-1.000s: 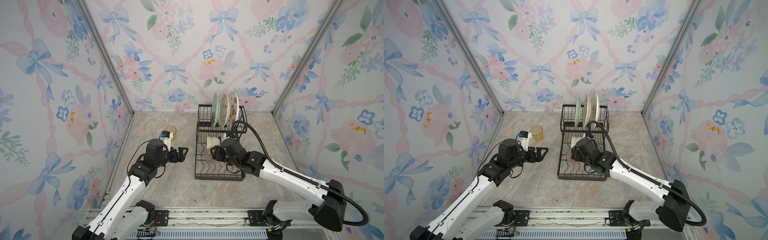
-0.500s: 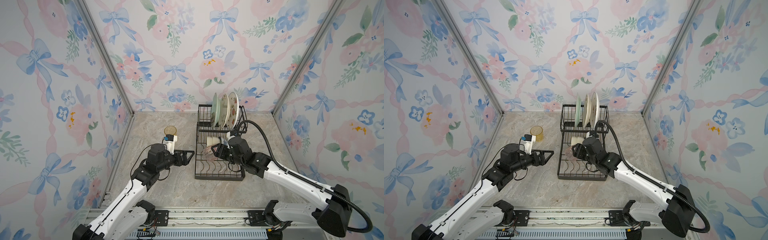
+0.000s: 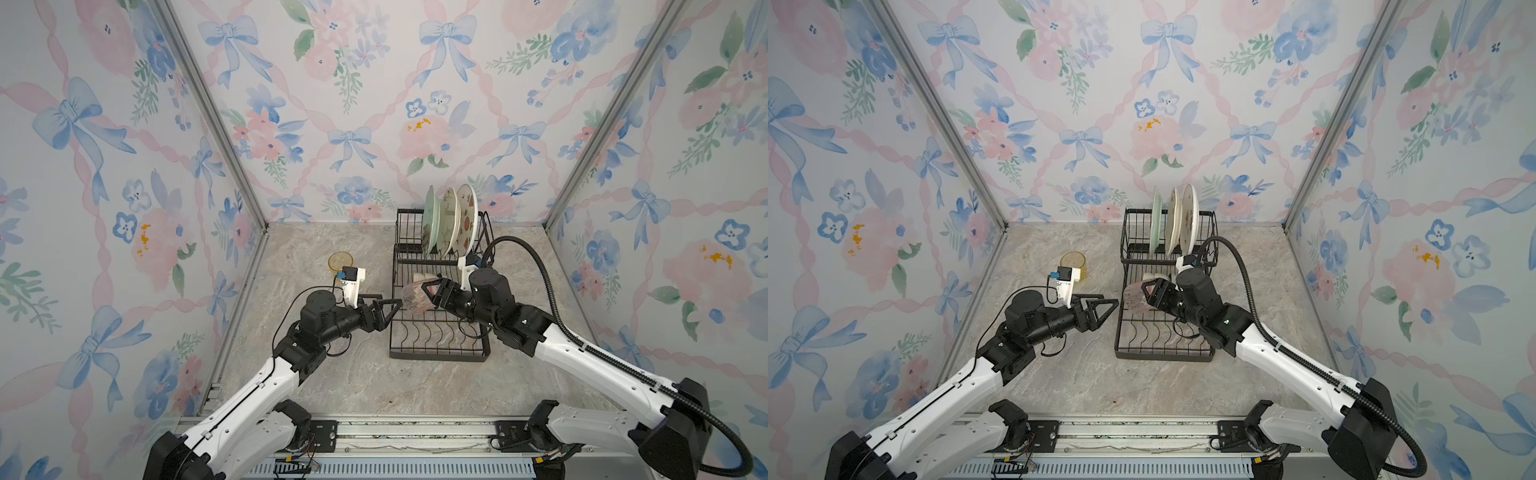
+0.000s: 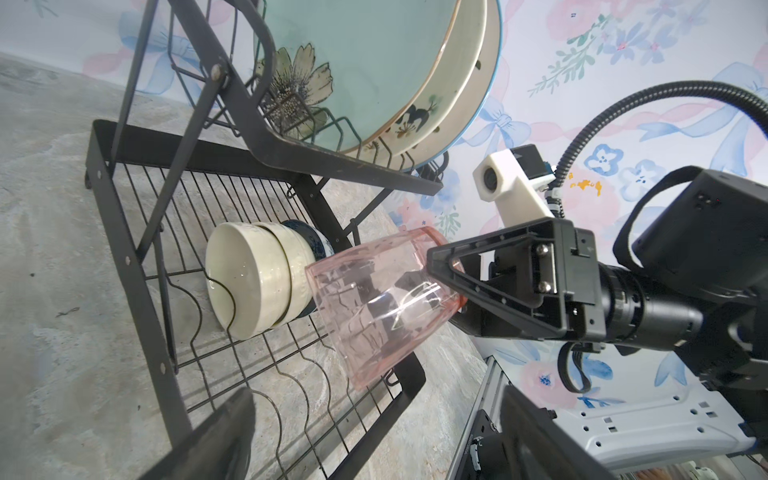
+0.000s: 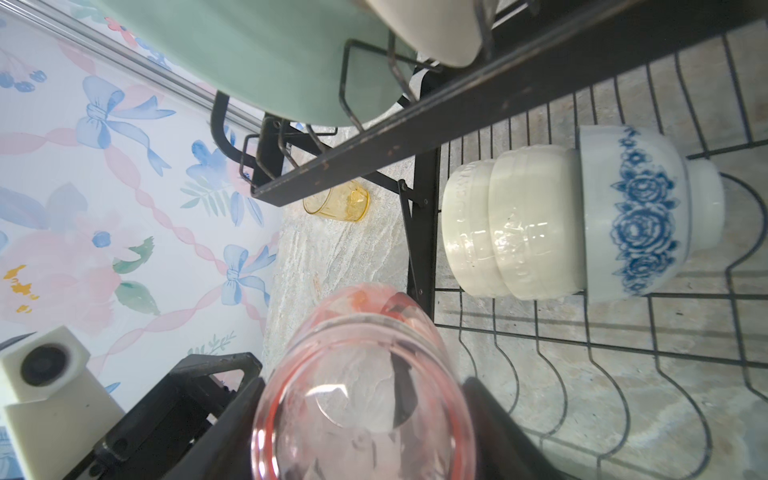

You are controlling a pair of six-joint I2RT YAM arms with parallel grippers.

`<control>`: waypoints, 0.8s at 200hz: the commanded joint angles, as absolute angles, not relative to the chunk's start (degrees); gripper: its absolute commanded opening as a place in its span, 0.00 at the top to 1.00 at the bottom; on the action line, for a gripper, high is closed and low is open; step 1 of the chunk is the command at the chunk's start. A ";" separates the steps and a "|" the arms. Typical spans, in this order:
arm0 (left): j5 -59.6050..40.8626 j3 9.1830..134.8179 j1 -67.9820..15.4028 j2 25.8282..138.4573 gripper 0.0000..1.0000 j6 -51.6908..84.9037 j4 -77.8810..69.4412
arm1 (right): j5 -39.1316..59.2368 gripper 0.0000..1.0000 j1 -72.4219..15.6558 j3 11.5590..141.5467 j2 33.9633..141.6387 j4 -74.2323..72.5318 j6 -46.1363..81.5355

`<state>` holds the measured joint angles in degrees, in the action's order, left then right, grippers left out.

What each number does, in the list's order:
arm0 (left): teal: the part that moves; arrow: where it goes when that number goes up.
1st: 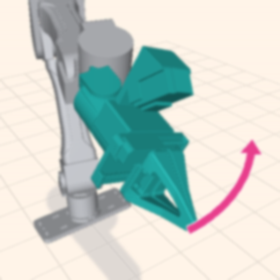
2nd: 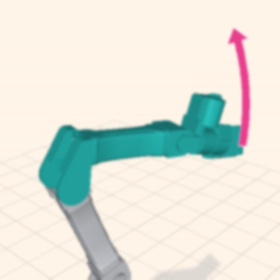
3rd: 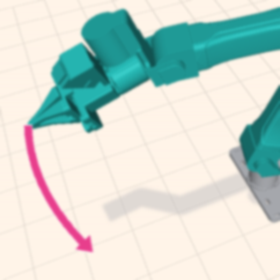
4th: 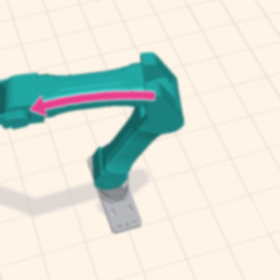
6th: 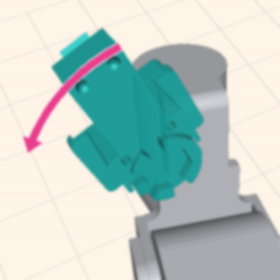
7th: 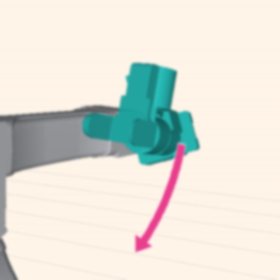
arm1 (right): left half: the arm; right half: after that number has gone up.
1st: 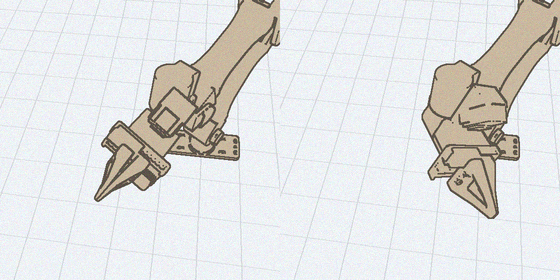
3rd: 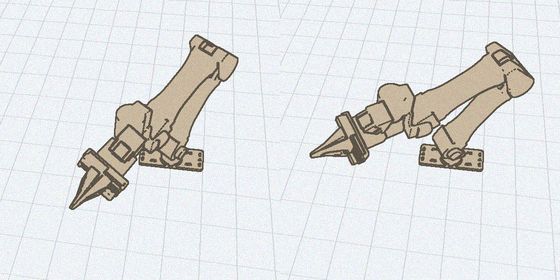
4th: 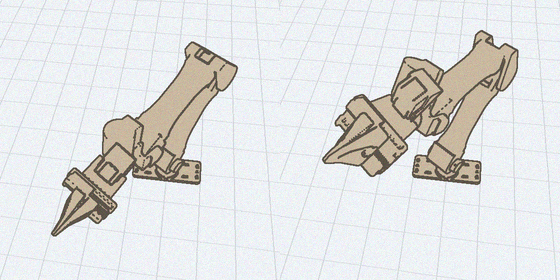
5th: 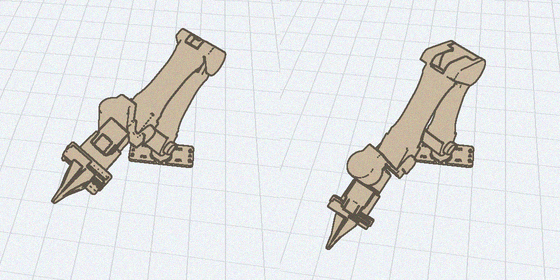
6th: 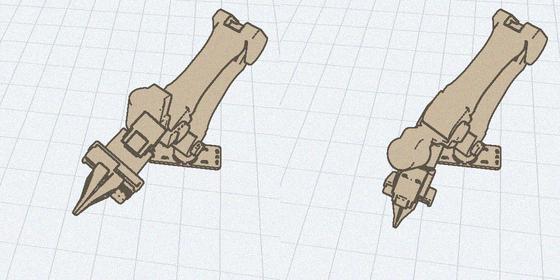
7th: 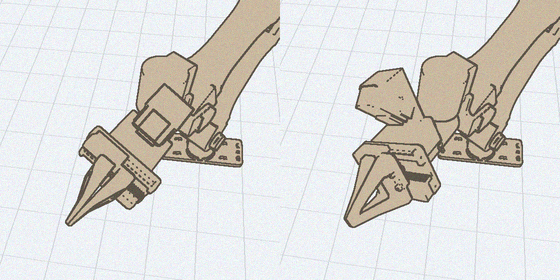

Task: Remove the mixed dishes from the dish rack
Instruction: 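Bring the pink glass toward the left gripper while the left gripper reaches to it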

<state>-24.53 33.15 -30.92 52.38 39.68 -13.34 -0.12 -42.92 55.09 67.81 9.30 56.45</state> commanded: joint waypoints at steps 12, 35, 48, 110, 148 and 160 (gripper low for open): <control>-24.80 33.72 -32.74 54.42 0.09 40.03 -17.67 | 3.56 0.48 -42.09 54.55 66.80 2.99 59.50; -24.79 34.85 -33.65 56.43 0.10 39.56 -18.13 | 3.87 0.48 -42.15 54.01 66.11 1.82 60.22; -24.79 35.56 -34.06 57.40 0.11 39.51 -18.50 | 4.02 0.48 -42.07 53.88 65.83 1.75 60.34; -23.63 36.57 -35.06 60.88 0.15 39.29 -23.01 | 4.30 0.48 -41.92 53.16 64.10 1.17 61.08; -23.42 37.26 -35.25 61.88 0.19 39.11 -27.10 | 6.29 0.48 -41.60 52.56 64.25 -0.90 62.33; -23.98 37.72 -35.32 62.59 0.20 39.03 -27.76 | 6.54 0.48 -41.57 52.27 64.08 -1.39 62.65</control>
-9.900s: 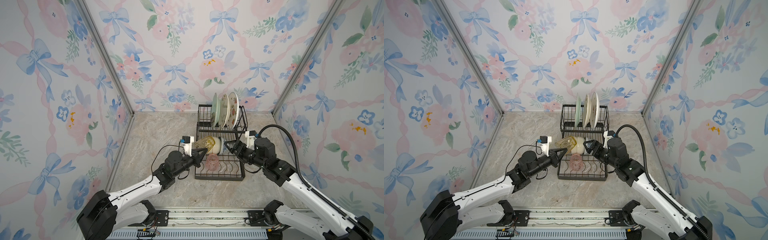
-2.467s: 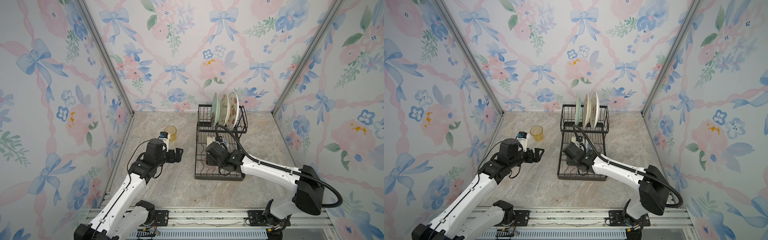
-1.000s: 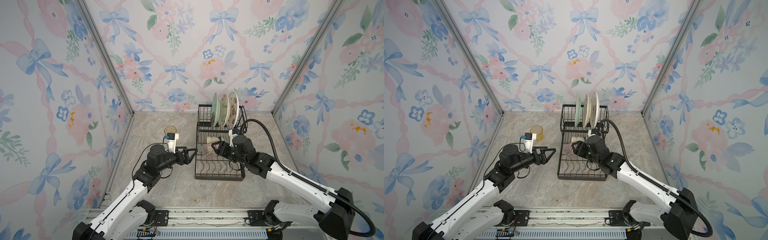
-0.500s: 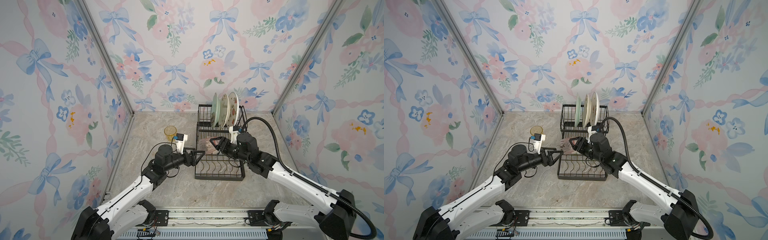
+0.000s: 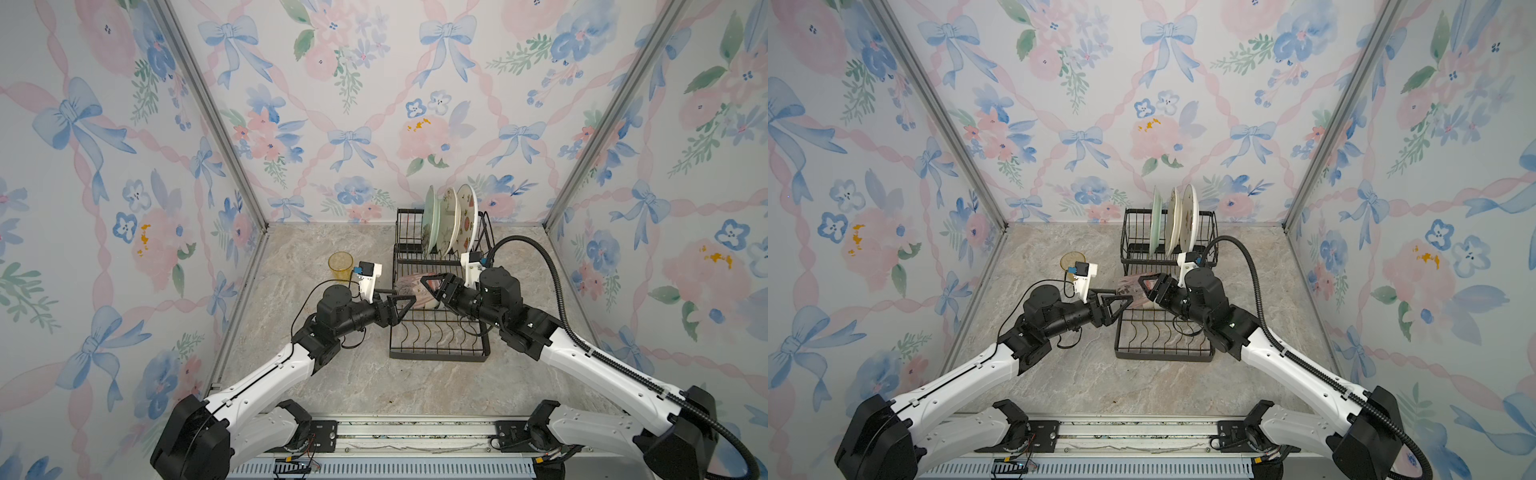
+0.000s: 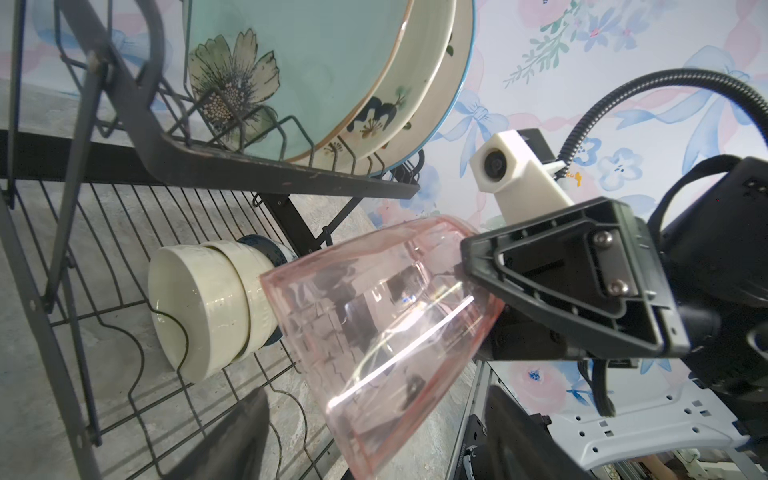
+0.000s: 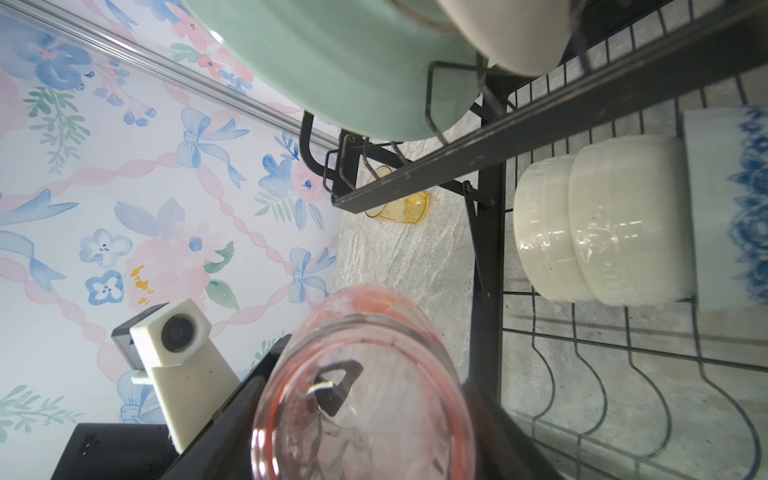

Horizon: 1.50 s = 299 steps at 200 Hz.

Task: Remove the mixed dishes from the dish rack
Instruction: 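Bring the pink glass toward the left gripper while the left gripper reaches to it, then close the left gripper on the pink glass while the right gripper opens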

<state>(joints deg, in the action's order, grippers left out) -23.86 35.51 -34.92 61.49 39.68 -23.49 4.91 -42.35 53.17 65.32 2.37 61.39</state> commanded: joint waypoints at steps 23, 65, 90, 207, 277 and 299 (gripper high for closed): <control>-24.90 38.14 -35.44 64.14 0.23 39.76 -29.81 | 6.61 0.48 -41.52 51.57 63.57 -2.02 63.11; -26.67 38.41 -36.07 66.81 0.36 42.19 -34.87 | 7.28 0.47 -40.68 50.60 62.15 -1.53 63.56; -27.07 39.00 -36.90 67.71 0.38 42.15 -35.88 | 7.38 0.47 -40.43 50.25 61.70 -1.67 63.82; -26.99 40.24 -39.00 68.63 0.59 41.67 -37.70 | 8.57 0.46 -40.42 48.75 61.09 -2.37 64.95; -24.89 39.73 -39.01 68.51 0.74 42.42 -37.70 | 8.33 0.45 -42.29 48.66 61.72 -2.18 64.80; -24.61 39.64 -39.02 68.55 0.76 42.54 -37.70 | 8.21 0.44 -42.49 48.63 61.88 -2.02 64.79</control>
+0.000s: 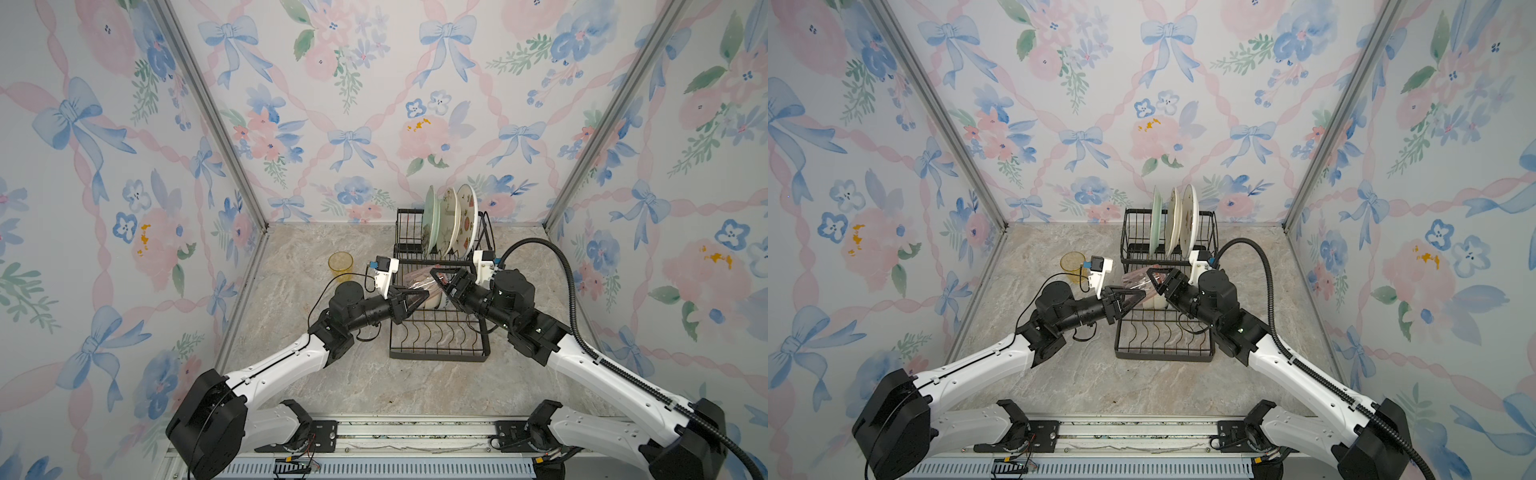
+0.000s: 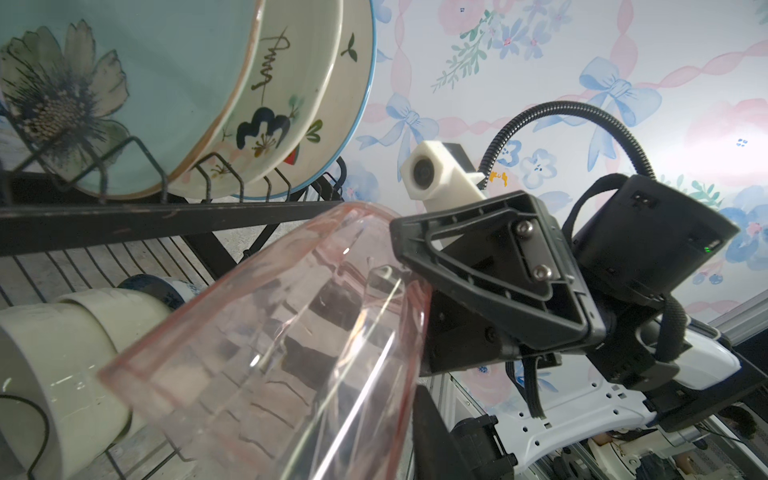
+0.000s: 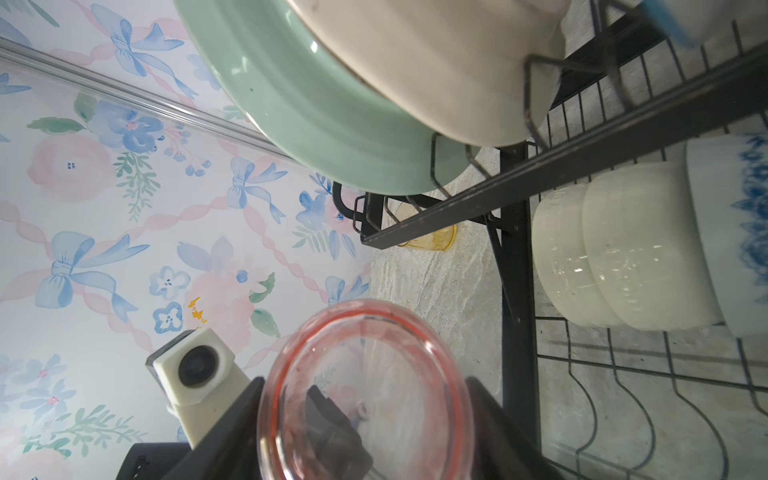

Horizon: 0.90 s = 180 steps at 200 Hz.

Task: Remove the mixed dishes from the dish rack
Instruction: 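Close the left gripper on the pink glass while the right gripper opens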

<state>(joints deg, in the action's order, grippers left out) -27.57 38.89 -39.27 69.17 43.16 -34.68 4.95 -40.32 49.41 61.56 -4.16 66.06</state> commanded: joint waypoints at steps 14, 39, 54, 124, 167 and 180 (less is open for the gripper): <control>-24.28 39.42 -39.02 68.34 0.78 42.53 -37.70 | 8.13 0.44 -42.63 48.54 61.91 -1.95 64.84; -23.26 38.87 -39.07 67.80 0.86 42.88 -37.62 | 7.37 0.43 -42.87 48.44 61.58 -0.98 64.16; -22.69 38.51 -39.05 67.43 0.88 43.07 -37.62 | 7.14 0.41 -42.97 48.01 61.20 -1.21 64.29; -22.85 38.15 -39.03 67.26 1.00 43.33 -37.64 | 5.88 0.26 -43.07 47.97 59.77 -0.45 63.99; -22.94 37.73 -39.02 66.53 1.00 43.24 -37.69 | 4.50 0.19 -43.14 47.66 59.19 0.29 63.98; -22.90 37.46 -39.02 66.18 1.00 43.24 -37.62 | 4.26 0.19 -43.07 47.60 59.01 0.35 64.01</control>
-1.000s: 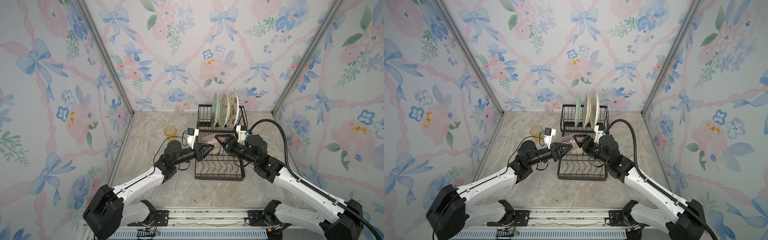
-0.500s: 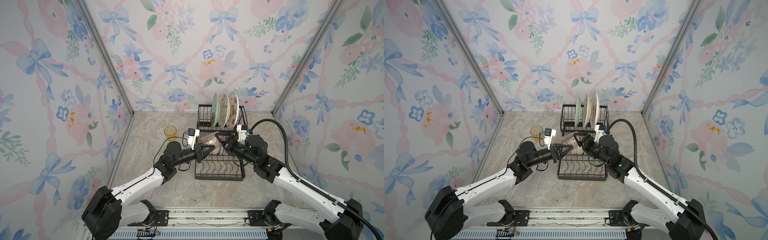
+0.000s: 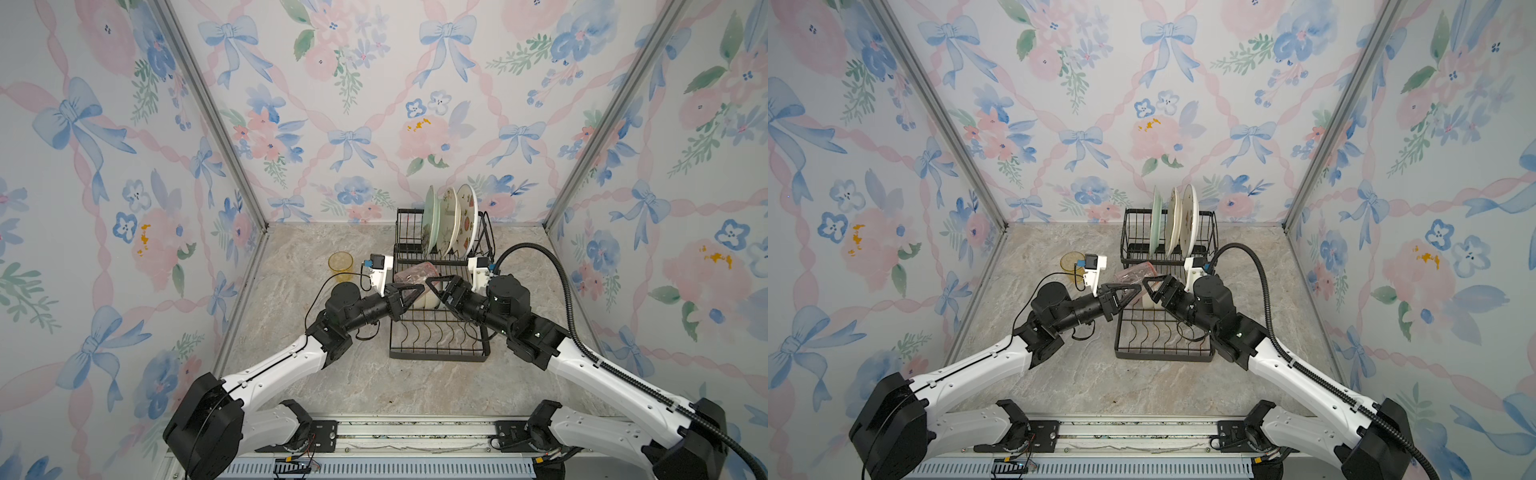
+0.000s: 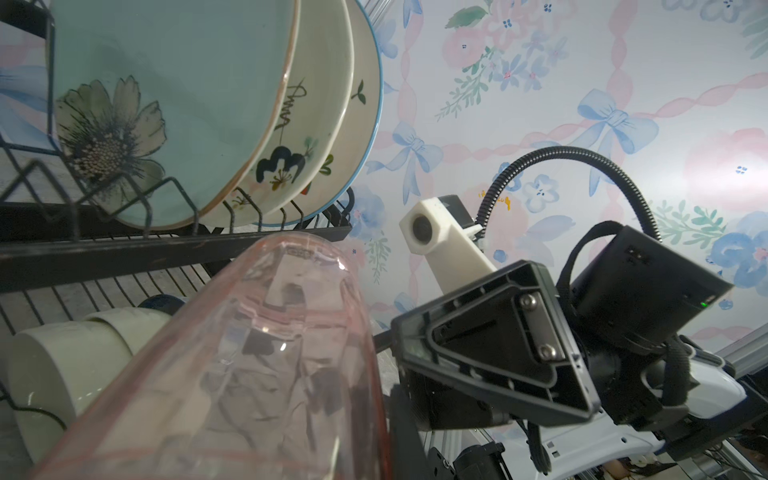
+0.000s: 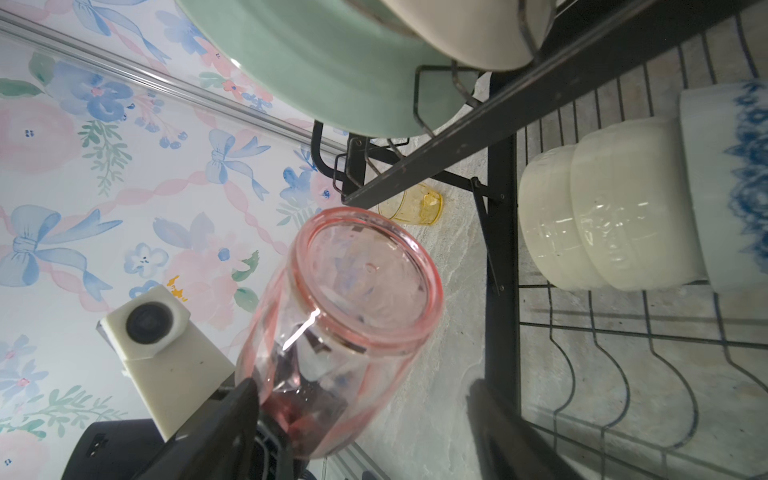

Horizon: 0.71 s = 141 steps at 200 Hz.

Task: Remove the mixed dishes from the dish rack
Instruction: 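Close the left gripper on the pink glass while the right gripper opens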

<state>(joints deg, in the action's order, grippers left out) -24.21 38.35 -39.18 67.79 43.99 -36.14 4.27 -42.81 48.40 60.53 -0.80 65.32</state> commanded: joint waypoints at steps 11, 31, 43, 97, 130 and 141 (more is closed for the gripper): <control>-22.85 37.32 -39.03 65.94 1.00 43.35 -37.66 | 4.20 0.18 -43.10 47.56 58.88 0.61 64.07; -22.77 36.92 -39.02 65.42 1.00 43.41 -37.64 | 3.88 0.18 -43.13 47.61 58.42 1.15 63.83; -22.69 36.42 -39.02 64.99 1.00 43.51 -37.60 | 3.57 0.17 -43.13 47.62 58.01 1.69 63.56; -18.87 34.65 -39.02 60.91 1.00 41.70 -27.30 | -1.30 0.01 -43.93 46.78 53.90 7.85 60.28; -13.43 35.86 -38.97 56.57 1.00 37.70 -16.33 | -5.79 0.03 -44.84 45.54 50.79 12.12 58.00; -10.40 36.97 -38.94 55.29 1.00 36.02 -11.37 | -6.71 0.03 -45.08 45.04 49.67 13.03 57.28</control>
